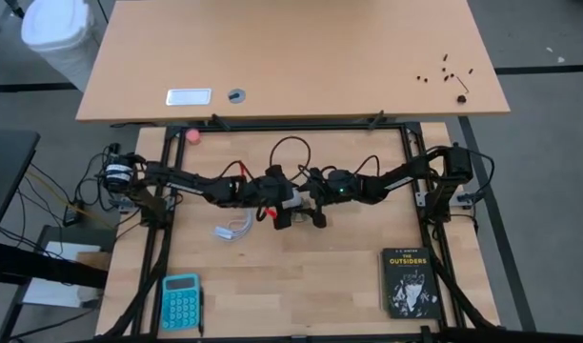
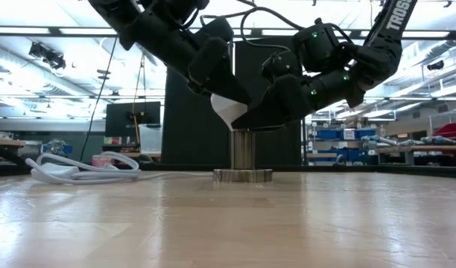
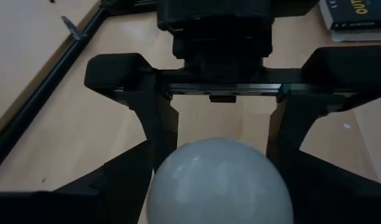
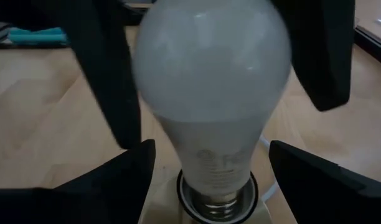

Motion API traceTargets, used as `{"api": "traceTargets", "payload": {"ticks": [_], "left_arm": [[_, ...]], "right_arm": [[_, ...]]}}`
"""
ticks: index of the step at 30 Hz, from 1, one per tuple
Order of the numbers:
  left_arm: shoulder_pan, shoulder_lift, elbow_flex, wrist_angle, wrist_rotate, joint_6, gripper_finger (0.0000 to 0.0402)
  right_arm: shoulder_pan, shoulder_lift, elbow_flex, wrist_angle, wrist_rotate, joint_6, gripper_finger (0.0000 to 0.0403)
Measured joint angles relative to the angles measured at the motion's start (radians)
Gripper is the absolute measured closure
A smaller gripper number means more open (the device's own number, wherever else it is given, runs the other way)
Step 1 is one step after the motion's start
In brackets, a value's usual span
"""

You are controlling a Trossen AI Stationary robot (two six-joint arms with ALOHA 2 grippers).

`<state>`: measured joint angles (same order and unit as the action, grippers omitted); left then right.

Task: Screw lightbulb
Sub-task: Insert the white lightbulb into the silver lamp

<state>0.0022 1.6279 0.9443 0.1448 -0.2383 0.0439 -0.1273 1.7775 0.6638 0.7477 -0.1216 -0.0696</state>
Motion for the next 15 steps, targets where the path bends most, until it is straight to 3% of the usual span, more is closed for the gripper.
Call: {"api": "traceTargets", "payload": {"ticks": [9, 15], "left_arm": [[0.026, 0.0, 0.027, -0.005, 0.051, 0.04, 0.0108], [0.038, 0.012, 0.066, -0.013, 0.075, 0.043, 0.0104]], "right_arm": [[-0.016, 0.001, -0.083, 0.161, 0.024, 0.03, 0.0079], [-0.006, 0.001, -0.064, 0.165, 0.024, 0.028, 0.0079]]}}
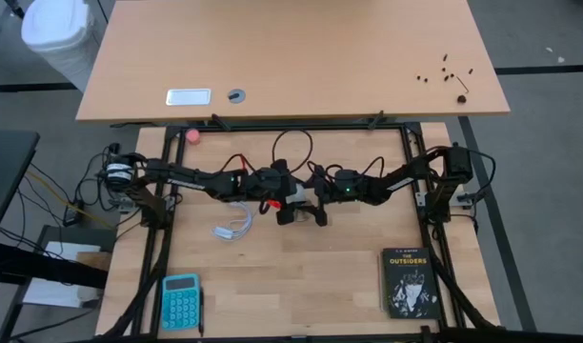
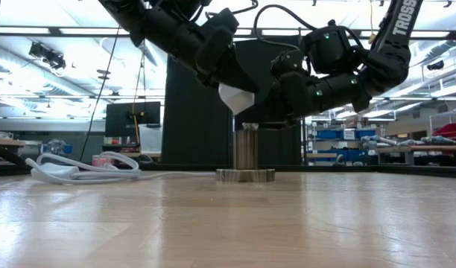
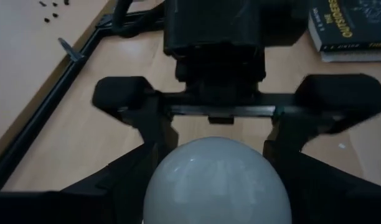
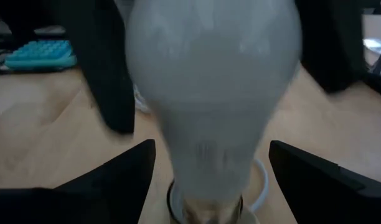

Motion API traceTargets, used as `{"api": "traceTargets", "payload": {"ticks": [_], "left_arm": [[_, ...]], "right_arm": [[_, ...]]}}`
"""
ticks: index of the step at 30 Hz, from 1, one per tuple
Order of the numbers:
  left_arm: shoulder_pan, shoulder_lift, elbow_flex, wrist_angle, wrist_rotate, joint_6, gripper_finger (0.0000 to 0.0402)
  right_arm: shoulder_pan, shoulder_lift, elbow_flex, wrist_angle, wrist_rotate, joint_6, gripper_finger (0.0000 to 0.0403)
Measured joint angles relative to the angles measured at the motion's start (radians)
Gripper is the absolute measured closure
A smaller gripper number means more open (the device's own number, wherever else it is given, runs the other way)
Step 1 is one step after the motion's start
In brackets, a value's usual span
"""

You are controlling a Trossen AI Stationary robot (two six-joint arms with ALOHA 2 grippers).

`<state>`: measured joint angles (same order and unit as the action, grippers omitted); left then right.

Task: Screw lightbulb
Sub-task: Insert the white lightbulb into the silver lamp

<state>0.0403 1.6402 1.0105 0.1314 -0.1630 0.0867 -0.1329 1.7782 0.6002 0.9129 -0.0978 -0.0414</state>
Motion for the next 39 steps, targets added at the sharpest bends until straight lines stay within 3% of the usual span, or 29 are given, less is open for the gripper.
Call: {"api": "traceTargets", "payload": {"ticks": [6, 11, 24, 32, 39], "left_arm": [[0.002, 0.053, 0.047, -0.069, 0.019, -0.009, 0.0104], [0.001, 0.061, 0.075, -0.076, 0.012, 0.013, 0.0104], [0.0, 0.061, 0.147, -0.122, -0.008, 0.045, 0.0103], [-0.034, 0.033, 0.181, -0.122, -0.059, 0.046, 0.0103], [-0.125, -0.034, 0.182, -0.186, -0.218, 0.059, 0.0104]], "right_arm": [[0.001, 0.002, 0.003, 0.018, 0.0, 0.016, 0.008], [0.002, 0.002, 0.003, 0.014, 0.0, 0.015, 0.0103], [0.001, 0.003, 0.0, -0.006, 0.004, -0.003, 0.0241], [0.0, 0.003, 0.0, -0.011, 0.003, -0.003, 0.024], [-0.001, 0.003, 0.0, -0.023, 0.003, -0.003, 0.0242]]}}
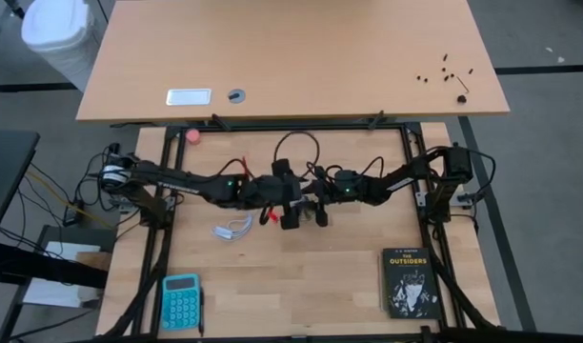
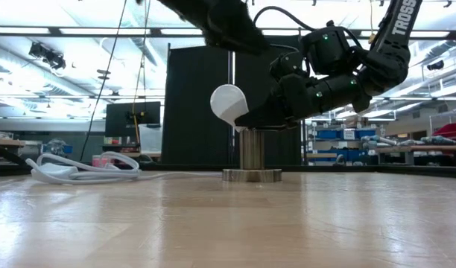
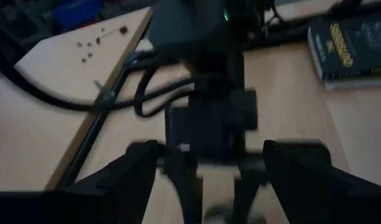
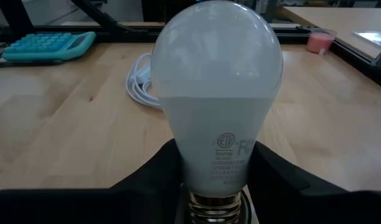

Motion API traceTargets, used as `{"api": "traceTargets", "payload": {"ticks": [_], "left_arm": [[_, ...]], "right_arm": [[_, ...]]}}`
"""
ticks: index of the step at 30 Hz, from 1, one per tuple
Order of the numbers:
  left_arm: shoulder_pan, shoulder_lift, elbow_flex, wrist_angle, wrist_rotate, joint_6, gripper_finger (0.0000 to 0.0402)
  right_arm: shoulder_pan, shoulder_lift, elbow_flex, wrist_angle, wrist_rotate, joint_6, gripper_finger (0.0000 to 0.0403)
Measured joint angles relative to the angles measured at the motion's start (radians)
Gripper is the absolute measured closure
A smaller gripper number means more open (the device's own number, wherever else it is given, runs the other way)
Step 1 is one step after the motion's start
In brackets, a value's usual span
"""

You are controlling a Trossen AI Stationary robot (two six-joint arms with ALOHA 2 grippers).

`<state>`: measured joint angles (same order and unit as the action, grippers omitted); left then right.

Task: Screw lightbulb
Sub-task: Insert the white lightbulb into the silver lamp

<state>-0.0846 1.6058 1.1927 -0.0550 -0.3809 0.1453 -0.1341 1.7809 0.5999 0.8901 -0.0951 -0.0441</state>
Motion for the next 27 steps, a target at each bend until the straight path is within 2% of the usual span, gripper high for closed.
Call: {"api": "traceTargets", "payload": {"ticks": [6, 13, 17, 22, 27], "left_arm": [[-0.082, -0.011, -0.04, -0.083, -0.127, -0.077, 0.0116], [-0.152, -0.011, -0.188, -0.008, -0.158, -0.276, 0.013], [-0.216, -0.011, -0.306, 0.137, -0.237, -0.348, 0.0131], [-0.271, -0.011, -0.468, 0.394, -0.346, -0.399, 0.0131], [-0.274, -0.01, -0.626, 0.592, -0.367, -0.523, 0.0131]], "right_arm": [[0.0, 0.0, 0.0, -0.001, -0.004, -0.001, 0.0242], [0.0, 0.0, 0.0, -0.001, -0.004, -0.004, 0.0242], [-0.004, 0.0, 0.0, -0.001, -0.004, -0.003, 0.0242], [-0.006, 0.0, 0.0, -0.002, -0.004, 0.007, 0.0242], [-0.006, 0.0, 0.0, -0.001, -0.004, 0.017, 0.0242]]}}
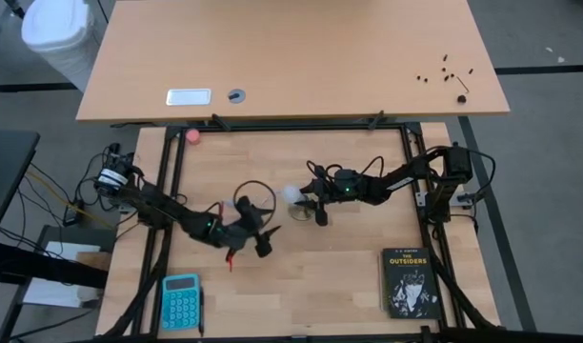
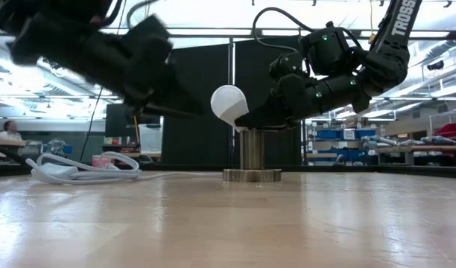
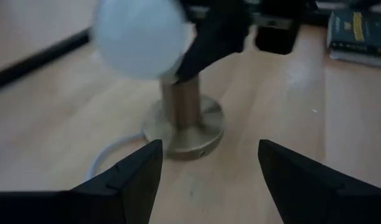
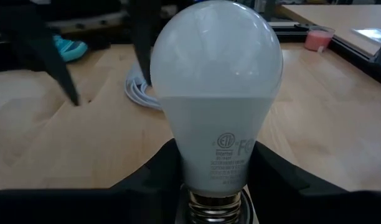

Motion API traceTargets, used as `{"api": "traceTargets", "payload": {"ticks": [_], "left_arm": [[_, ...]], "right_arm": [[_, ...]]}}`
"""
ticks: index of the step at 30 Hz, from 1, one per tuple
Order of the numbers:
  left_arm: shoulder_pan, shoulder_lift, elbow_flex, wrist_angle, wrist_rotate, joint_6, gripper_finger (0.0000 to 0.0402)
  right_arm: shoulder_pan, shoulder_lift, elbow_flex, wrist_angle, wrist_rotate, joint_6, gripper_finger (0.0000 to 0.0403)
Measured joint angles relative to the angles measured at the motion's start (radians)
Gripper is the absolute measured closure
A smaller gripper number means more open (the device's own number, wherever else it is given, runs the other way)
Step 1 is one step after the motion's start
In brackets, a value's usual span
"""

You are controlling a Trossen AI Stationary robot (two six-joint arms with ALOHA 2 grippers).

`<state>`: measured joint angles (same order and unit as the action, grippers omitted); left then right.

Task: Screw lightbulb
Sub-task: Insert the white lightbulb into the silver lamp

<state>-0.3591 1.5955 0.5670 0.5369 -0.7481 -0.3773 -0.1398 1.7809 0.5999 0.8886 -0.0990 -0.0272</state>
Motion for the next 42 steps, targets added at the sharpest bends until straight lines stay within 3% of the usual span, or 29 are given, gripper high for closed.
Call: {"api": "traceTargets", "payload": {"ticks": [8, 21, 25, 34, 42], "left_arm": [[0.03, 0.021, -0.079, 0.094, 0.01, -0.122, 0.0131], [0.078, 0.297, 0.03, 0.425, 0.009, 0.064, 0.0131], [0.083, 0.295, 0.041, 0.43, -0.041, 0.114, 0.0131], [0.092, 0.261, 0.041, 0.534, -0.18, 0.25, 0.0131], [0.151, 0.26, 0.103, 0.534, -0.221, 0.277, 0.0131]], "right_arm": [[-0.001, 0.0, 0.0, 0.03, 0.0, 0.006, 0.0242], [-0.001, -0.007, -0.001, 0.072, 0.005, 0.024, 0.0242], [-0.001, -0.056, -0.001, 0.035, 0.004, 0.019, 0.0242], [0.019, -0.246, -0.001, -0.244, 0.003, -0.017, 0.0242], [0.077, -0.209, -0.01, -0.2, 0.071, -0.016, 0.0242]]}}
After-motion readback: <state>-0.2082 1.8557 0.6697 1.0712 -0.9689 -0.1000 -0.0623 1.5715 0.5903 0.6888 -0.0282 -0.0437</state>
